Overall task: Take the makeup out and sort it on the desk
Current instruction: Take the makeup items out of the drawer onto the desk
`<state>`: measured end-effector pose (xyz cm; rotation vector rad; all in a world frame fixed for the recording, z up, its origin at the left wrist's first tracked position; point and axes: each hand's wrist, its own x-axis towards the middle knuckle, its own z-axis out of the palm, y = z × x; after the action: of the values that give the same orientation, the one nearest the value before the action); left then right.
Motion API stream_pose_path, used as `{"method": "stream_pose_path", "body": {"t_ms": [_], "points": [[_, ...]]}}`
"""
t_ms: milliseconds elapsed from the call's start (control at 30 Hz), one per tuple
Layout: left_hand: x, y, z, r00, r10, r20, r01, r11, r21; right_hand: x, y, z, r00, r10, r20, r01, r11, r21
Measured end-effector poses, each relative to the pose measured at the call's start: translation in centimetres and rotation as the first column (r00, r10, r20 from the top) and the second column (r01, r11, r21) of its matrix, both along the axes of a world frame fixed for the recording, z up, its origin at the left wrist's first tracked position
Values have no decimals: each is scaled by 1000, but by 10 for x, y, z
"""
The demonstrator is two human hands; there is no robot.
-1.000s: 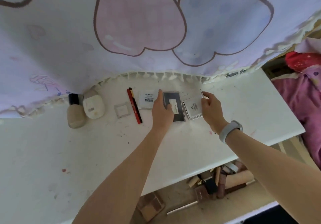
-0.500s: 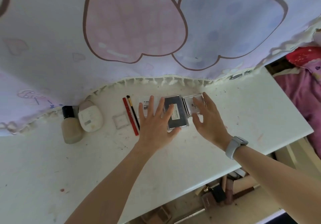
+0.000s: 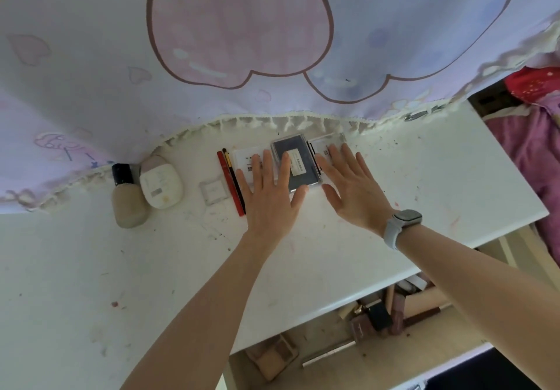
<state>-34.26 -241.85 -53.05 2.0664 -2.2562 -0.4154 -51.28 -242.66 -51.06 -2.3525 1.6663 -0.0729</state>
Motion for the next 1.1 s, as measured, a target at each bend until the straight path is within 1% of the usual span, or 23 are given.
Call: {"method": "stream_pose_path", "body": {"t_ms": [67, 133, 233, 300, 333, 400, 467, 533, 567, 600, 633, 667, 733, 800, 900, 1000, 1100], "points": [[-1, 14, 7, 996, 35, -77, -39, 997, -60, 1, 17, 4, 990, -45, 131, 51, 998, -45], [-4, 39, 17, 979, 44, -201, -70, 989, -127, -1, 43, 8, 966, -55, 254, 80, 993, -89], [-12, 92, 30, 932, -42, -361, -53, 967, -250, -13, 93, 13, 915, -38, 402, 119, 977, -176], [-17, 132, 34, 901, -129, -415, 11, 962, -274, -24, 130, 14, 876, -42, 480, 124, 982, -141], [-19, 152, 34, 886, -176, -430, 55, 959, -278, -29, 150, 12, 870, -24, 493, 91, 990, -112], [-22, 192, 30, 861, -255, -440, 144, 952, -269, -39, 188, 3, 882, 30, 471, -20, 999, -26], [-25, 228, 19, 851, -288, -439, 223, 955, -194, -48, 216, -11, 921, 79, 382, -119, 989, 84], [-23, 252, 0, 876, -265, -402, 266, 962, -55, -56, 228, -26, 964, 132, 232, -168, 975, 146], [-20, 260, -11, 908, -216, -360, 249, 967, 48, -59, 228, -33, 974, 167, 151, -190, 970, 152], [-15, 265, -23, 944, -140, -298, 193, 969, 157, -60, 226, -39, 980, 183, 74, -192, 971, 143], [-10, 268, -35, 974, -48, -221, 104, 963, 248, -60, 223, -45, 987, 159, 13, -159, 978, 132], [-4, 269, -46, 989, 54, -138, -9, 951, 309, -59, 219, -51, 995, 90, -38, -84, 986, 146], [6, 269, -65, 981, 193, 20, -185, 901, 393, -56, 211, -65, 989, -81, -127, 108, 967, 231], [11, 267, -79, 971, 211, 115, -240, 866, 439, -52, 205, -78, 965, -204, -163, 245, 921, 301], [13, 265, -92, 966, 206, 158, -255, 871, 420, -48, 198, -91, 939, -313, -141, 343, 872, 348], [10, 259, -94, 951, 246, 186, -302, 865, 401, -48, 197, -97, 933, -323, -158, 359, 866, 350], [9, 256, -90, 955, 166, 245, -258, 872, 415, -51, 204, -93, 940, -332, -78, 337, 871, 358]]}}
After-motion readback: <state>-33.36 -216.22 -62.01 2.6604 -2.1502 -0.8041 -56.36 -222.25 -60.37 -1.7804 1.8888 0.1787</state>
